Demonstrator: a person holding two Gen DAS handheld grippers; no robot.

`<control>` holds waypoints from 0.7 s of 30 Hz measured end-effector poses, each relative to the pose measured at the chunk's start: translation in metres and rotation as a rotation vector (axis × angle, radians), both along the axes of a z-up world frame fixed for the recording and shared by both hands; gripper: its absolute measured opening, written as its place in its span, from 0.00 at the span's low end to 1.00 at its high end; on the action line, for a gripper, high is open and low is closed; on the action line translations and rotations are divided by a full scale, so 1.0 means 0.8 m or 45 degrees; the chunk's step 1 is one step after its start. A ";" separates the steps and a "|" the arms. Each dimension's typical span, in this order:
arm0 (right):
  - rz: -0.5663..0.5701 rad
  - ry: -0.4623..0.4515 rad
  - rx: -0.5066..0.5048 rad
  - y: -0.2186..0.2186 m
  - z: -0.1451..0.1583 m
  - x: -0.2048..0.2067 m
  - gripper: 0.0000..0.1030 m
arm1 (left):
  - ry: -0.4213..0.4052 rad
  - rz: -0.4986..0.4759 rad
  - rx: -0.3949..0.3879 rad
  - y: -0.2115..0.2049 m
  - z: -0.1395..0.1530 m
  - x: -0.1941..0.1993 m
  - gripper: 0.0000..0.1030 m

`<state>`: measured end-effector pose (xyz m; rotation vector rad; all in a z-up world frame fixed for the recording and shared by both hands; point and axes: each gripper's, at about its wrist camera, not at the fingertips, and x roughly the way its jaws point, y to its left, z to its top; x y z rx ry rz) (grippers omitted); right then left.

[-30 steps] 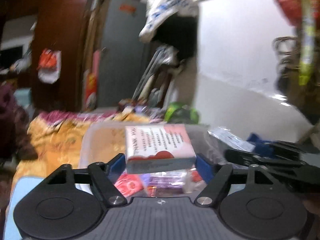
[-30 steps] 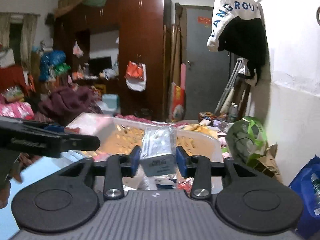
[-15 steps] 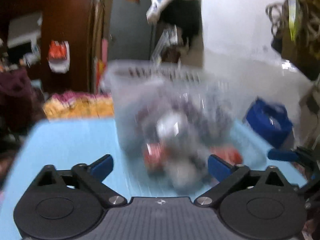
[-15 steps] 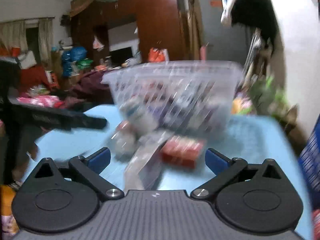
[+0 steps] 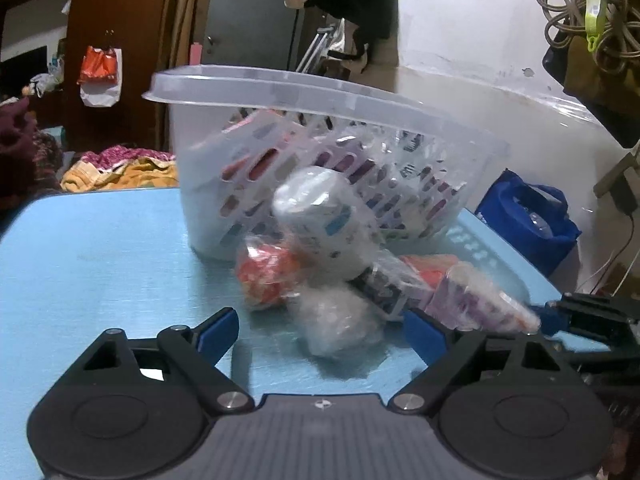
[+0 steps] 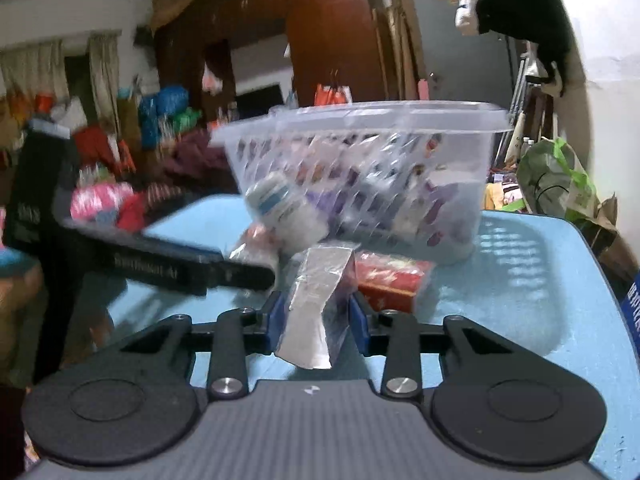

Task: Organize objects
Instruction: 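Grasp the clear plastic bag with the left tool while the right tool grasps the silver foil packet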

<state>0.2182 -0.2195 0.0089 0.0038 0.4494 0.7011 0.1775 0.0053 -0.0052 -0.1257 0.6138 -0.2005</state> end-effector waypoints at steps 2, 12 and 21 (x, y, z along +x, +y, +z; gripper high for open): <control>-0.035 -0.024 0.048 -0.015 0.001 0.001 0.37 | 0.004 -0.009 -0.007 -0.005 -0.002 0.002 0.86; -0.021 -0.038 0.146 -0.028 -0.003 0.004 0.34 | 0.009 0.028 -0.011 -0.013 -0.005 0.005 0.54; -0.003 -0.051 0.169 -0.034 -0.005 0.002 0.32 | -0.166 0.036 -0.122 0.022 0.006 -0.035 0.54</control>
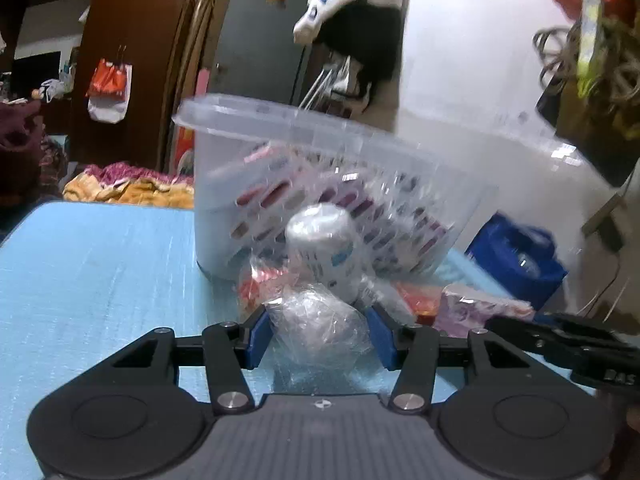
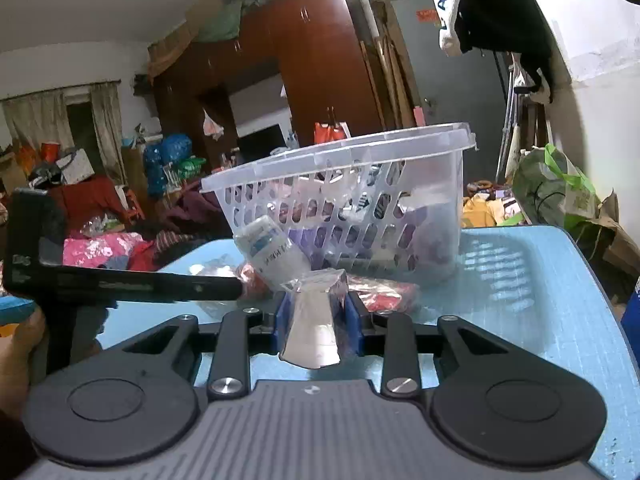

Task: Organize objects
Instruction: 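Grasp the clear plastic bag with the left tool while the right tool grasps the silver foil packet, then carry both items over the white basket and open both tools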

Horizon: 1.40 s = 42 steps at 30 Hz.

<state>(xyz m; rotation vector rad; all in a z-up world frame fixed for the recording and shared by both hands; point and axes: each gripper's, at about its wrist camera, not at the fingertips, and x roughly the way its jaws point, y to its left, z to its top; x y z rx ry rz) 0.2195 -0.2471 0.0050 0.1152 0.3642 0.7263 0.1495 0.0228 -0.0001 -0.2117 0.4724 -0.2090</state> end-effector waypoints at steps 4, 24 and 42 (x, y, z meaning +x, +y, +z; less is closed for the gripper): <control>-0.011 -0.039 0.015 -0.002 0.000 -0.006 0.32 | -0.082 -0.023 -0.053 0.010 0.003 -0.014 0.54; -0.058 -0.387 0.032 0.016 0.120 -0.037 0.32 | -0.386 -0.083 -0.055 0.010 0.123 -0.027 0.54; -0.180 -0.298 -0.032 0.025 0.144 0.018 1.00 | -0.218 0.013 0.041 0.032 0.128 0.051 1.00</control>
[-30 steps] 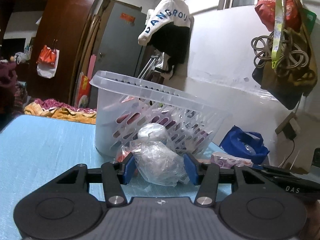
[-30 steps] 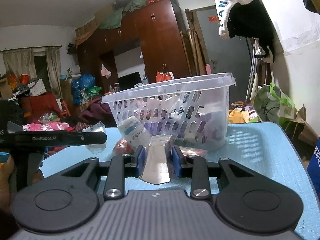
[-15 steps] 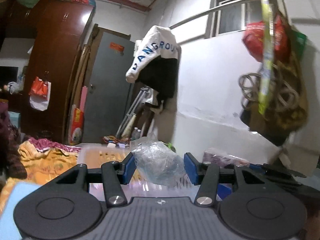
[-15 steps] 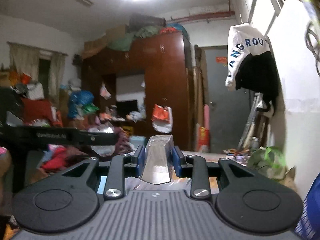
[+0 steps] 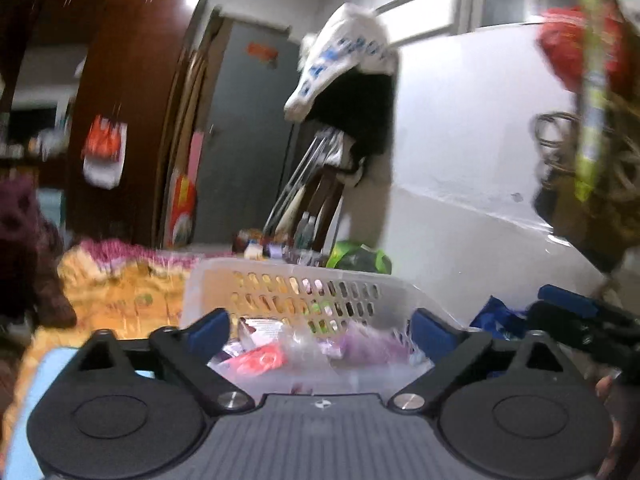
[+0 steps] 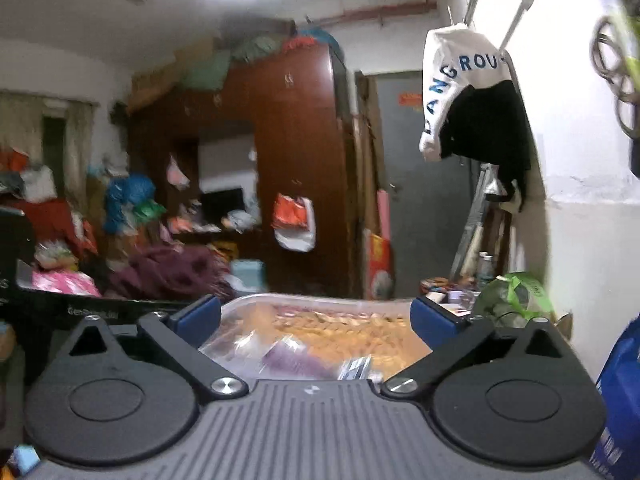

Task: Organize objects
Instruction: 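Carry both items over the white basket and open both tools, then grasp the red wrapped ball with the left tool while the right tool grasps the red gift box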

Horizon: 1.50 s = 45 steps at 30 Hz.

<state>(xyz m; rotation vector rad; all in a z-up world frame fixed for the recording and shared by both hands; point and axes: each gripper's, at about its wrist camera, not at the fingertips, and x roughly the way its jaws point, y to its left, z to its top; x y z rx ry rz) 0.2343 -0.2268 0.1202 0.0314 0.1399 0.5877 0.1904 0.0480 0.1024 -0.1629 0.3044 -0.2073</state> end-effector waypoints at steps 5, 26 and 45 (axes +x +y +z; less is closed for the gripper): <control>-0.017 0.269 -0.277 0.010 -0.073 0.018 1.00 | 0.138 -0.002 0.172 -0.010 -0.054 -0.032 1.00; 0.025 0.517 -0.319 0.013 -0.141 0.046 0.69 | 0.418 0.049 0.167 -0.016 -0.131 0.021 0.97; 0.025 0.467 -0.111 -0.014 -0.143 0.024 0.68 | 0.140 -0.013 0.011 -0.004 -0.116 -0.038 0.48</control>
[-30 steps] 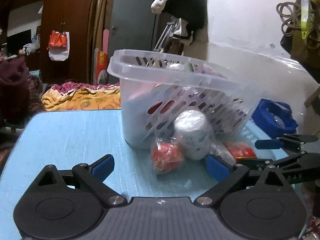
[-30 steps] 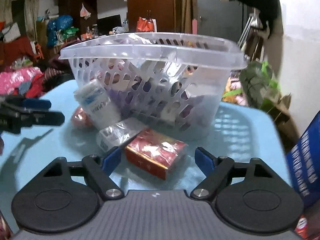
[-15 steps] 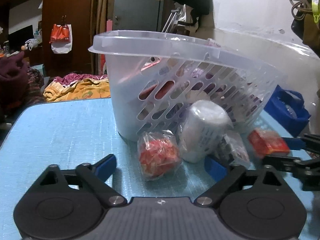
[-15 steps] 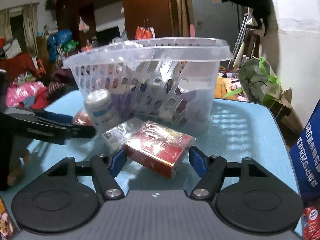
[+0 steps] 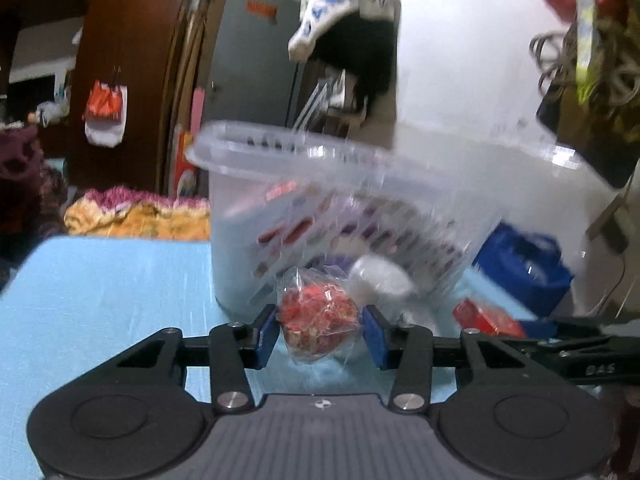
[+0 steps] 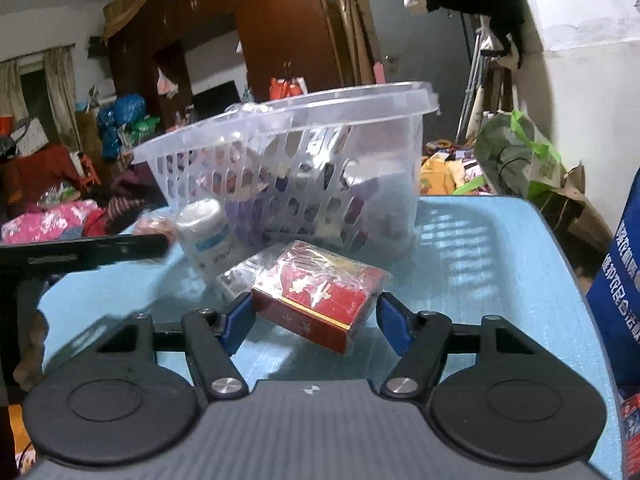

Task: Organize objects
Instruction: 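Grasp the red wrapped ball with the left tool while the right tool grasps the red gift box, then carry both items over the white basket and open both tools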

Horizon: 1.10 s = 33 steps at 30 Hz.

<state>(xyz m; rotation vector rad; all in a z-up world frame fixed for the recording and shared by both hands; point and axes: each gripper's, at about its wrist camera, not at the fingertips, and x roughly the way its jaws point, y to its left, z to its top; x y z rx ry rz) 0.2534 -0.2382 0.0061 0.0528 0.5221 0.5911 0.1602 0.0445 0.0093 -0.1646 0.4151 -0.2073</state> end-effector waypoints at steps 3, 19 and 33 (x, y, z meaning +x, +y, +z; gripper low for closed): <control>0.000 -0.026 0.040 -0.006 -0.002 -0.005 0.67 | -0.072 -0.009 -0.068 0.006 0.002 -0.010 0.48; -0.071 -0.331 0.262 -0.035 0.019 -0.054 0.66 | -0.308 -0.134 -0.284 0.036 0.023 -0.047 0.48; -0.088 -0.311 -0.063 0.070 0.152 0.086 0.91 | -0.095 0.039 -0.081 -0.004 0.136 0.111 0.85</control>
